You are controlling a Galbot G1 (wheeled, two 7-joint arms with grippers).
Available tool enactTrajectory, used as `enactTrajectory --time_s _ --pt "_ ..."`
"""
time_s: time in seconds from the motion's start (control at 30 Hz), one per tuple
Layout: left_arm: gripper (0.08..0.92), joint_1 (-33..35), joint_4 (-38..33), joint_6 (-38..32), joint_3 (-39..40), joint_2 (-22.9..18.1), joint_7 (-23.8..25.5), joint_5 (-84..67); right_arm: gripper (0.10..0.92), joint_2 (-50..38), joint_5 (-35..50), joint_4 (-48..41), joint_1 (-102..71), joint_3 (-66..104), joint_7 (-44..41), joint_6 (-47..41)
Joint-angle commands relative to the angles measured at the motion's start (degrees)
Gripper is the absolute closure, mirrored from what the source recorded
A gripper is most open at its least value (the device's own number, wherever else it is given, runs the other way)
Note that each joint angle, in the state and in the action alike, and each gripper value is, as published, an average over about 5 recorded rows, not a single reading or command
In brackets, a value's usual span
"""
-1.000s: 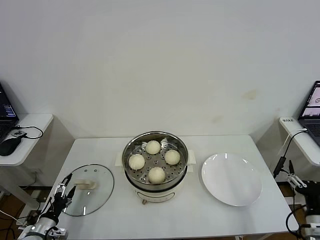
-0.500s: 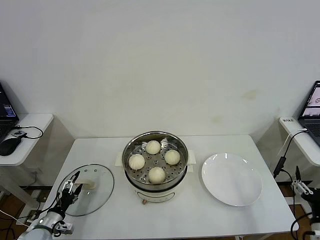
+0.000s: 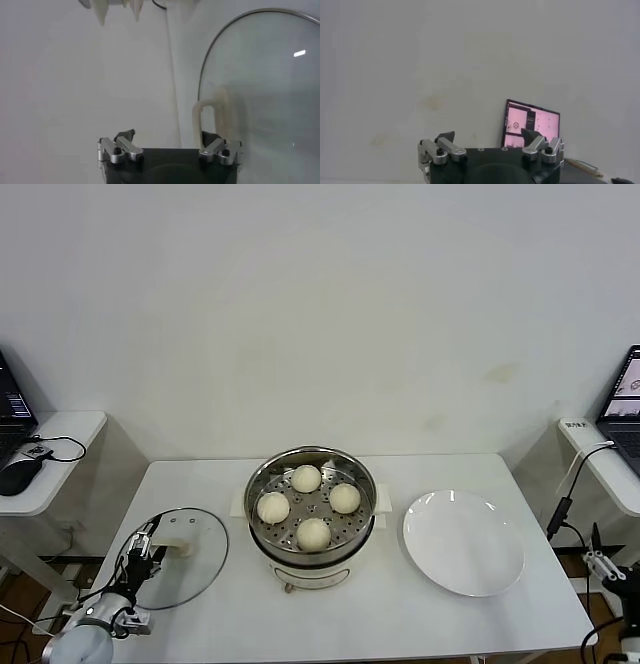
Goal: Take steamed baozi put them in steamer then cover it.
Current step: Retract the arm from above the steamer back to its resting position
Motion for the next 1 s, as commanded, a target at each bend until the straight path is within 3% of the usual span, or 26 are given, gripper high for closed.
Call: enactTrajectory --time_s 0.03,0.43,0.53,1.0 --pt "0.177 -2.0 2.2 -0.1 0.6 -0.4 0.5 -2.5 0.203 0.4 -0.4 0.8 -0.4 0.2 0.0 0.0" --pt "0.177 -4.2 6.0 -1.0 0.9 -1.0 -0.6 -2.6 0.203 1.1 -1.0 0.8 -0.8 -0.9 0.0 0.4" --pt "0.213 -4.5 6.5 -1.2 1.2 -1.1 -0.5 -2.6 0.202 1.3 -1.2 0.7 -0.8 -1.4 0.0 0.5" --pt "0.615 -5.0 8.3 -3.4 1.1 -1.7 -2.6 -2.4 0.203 1.3 -1.6 0.8 -0.8 -2.7 -0.1 0.7"
